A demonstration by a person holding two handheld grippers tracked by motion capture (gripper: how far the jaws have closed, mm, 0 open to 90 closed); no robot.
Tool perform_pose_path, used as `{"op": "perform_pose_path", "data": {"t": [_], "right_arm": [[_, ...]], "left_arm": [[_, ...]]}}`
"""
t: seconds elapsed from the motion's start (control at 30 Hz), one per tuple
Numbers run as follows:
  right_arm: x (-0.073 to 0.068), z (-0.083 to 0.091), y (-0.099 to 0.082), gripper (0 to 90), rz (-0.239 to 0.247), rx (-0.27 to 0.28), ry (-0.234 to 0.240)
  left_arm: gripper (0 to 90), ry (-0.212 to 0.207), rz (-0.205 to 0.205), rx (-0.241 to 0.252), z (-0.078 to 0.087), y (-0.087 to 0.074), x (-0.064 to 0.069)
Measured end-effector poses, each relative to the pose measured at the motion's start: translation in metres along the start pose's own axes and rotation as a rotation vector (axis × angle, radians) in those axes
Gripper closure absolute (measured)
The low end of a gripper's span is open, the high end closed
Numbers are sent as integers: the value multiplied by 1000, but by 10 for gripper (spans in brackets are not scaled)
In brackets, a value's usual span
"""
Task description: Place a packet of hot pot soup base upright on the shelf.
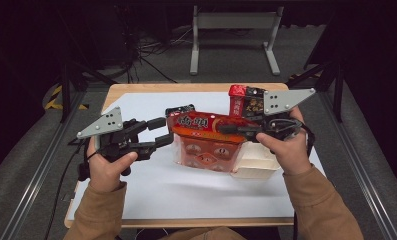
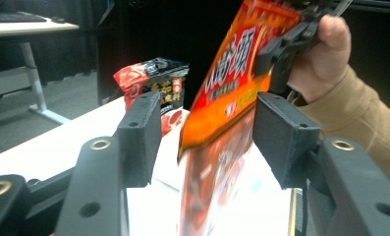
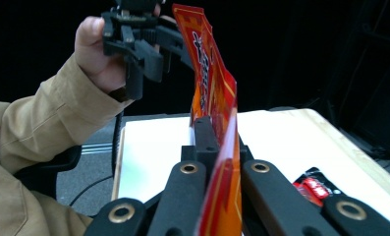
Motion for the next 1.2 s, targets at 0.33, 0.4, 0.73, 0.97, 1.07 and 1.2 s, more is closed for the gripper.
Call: {"op": "perform_pose_path", "data": {"t": [0.33, 0.4, 0.73, 0.97, 1.07, 1.2], "right_arm": [[13, 22, 19, 900, 6, -15, -75], [16, 26, 21, 900, 4, -11, -85], [31, 44, 30, 900, -4, -6, -148], [48, 53, 28, 900, -11, -18, -233], [53, 56, 26, 900, -19, -24, -253], [63, 62, 23, 900, -33, -23, -274]], "left_arm": [[284, 74, 4, -22, 4, -7, -14], [273, 83, 7, -21, 4, -9, -17], [197, 136, 24, -38, 2, -18, -29], [180, 149, 41, -50, 2, -23, -34], [177, 151, 44, -54, 2, -23, -34], [175, 152, 43, -59, 2, -24, -35]]}}
Point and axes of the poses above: each handheld gripper's, and its own axes: z roughly backward along the jaws, y roughly out of its top, x roughly to its right, the point moved 6 cm from there along -z, roughly forward along the jaws, and after that the axes turned 6 degrees about -z, right-handed, at the moved point
